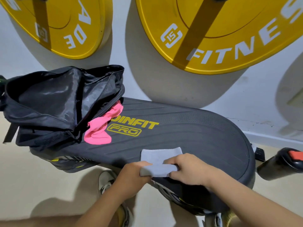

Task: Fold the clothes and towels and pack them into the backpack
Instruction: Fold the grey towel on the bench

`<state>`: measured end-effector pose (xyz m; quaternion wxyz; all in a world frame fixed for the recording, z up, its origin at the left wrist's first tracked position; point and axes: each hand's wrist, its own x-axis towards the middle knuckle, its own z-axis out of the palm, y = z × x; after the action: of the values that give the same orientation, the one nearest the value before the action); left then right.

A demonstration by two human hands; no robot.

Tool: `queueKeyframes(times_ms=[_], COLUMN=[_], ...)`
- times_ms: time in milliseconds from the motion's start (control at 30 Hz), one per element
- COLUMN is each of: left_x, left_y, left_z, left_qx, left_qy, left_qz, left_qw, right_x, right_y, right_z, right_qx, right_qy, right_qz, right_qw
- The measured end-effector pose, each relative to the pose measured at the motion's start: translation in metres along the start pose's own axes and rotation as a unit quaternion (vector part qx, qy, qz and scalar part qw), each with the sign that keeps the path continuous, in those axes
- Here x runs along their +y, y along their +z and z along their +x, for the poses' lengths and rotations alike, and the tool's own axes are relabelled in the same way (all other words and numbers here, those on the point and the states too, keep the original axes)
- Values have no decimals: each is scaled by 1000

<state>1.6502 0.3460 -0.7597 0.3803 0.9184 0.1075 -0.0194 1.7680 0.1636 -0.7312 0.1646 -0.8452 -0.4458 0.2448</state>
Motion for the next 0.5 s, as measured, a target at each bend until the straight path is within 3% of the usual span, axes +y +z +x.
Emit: queueKeyframes(times_ms=[67, 167, 233, 333, 400, 500], left_x=[-4, -1, 0, 0, 4, 15], left_y=[-1, 3, 9, 18, 20, 18], left_z=[0, 5, 9, 16, 22, 35], left_qx=[15, 47, 80, 139, 171, 204], left_qy=[-63, -128, -147, -181, -216, -270], left_qz=[-79, -127, -129, -119, -93, -100], left_qw=[995, 982, 977, 966, 957, 936], right_x=[10, 26, 32, 29, 26, 14], right_y=[-3, -3, 0, 12, 20, 27], right_z=[0, -3, -3, 9, 20, 32], right_qx=[8, -16, -21, 93, 171, 187], right_qy=[66, 136, 133, 171, 216, 285], right_qz=[139, 396, 475, 466, 367, 194], right_qw=[988, 908, 870, 863, 888, 920])
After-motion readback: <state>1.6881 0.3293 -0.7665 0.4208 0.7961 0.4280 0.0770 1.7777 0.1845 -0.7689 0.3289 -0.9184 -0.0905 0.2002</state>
